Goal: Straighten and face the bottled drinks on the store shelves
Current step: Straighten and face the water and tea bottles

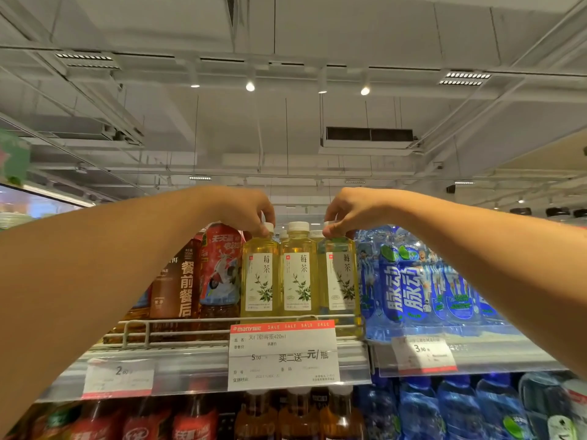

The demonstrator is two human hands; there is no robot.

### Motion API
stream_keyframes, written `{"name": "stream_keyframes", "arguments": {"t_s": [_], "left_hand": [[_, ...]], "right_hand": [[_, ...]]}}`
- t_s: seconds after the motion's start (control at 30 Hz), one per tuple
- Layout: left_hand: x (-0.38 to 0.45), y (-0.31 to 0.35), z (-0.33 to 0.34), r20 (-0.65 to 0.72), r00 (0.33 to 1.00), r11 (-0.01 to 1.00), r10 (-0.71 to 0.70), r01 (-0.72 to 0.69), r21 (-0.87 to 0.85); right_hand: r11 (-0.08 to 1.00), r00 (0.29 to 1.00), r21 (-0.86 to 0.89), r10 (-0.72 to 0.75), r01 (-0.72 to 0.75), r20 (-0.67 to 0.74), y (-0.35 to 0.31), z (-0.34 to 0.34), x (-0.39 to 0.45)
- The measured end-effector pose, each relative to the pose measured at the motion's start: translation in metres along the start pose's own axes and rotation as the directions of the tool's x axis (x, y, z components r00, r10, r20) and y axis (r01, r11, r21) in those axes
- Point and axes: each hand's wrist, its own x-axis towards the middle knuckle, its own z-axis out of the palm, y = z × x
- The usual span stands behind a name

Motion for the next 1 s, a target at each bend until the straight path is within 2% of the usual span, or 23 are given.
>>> {"name": "stream_keyframes", "arguments": {"t_s": [0.23,0.43,0.57,0.77,1.0], "left_hand": [[-0.002,-0.006,0.000,-0.005,1.000,1.000,0.004,-0.004,-0.026],[-0.002,0.007,-0.005,0.036,0.999,0.994,0.036,-0.040,0.102],[-0.001,0.012,-0.006,0.052,0.998,0.994,0.029,-0.034,0.107],[0.011,0.029,0.005,-0.121,0.980,0.987,0.158,-0.159,-0.002],[0.018,0.041,0.020,-0.116,0.976,0.981,0.183,-0.190,-0.047]], "right_hand": [[0.997,0.999,-0.069,0.014,-0.016,-0.039,-0.008,0.005,-0.003],[0.980,0.999,-0.192,0.051,-0.047,0.018,-0.016,0.002,0.001],[0.977,0.998,-0.208,0.058,-0.053,0.021,-0.018,0.002,0.000],[0.974,0.998,-0.220,0.059,-0.060,-0.012,-0.019,0.005,-0.003],[0.973,0.999,-0.225,0.048,-0.048,-0.004,-0.018,0.004,-0.004]]}}
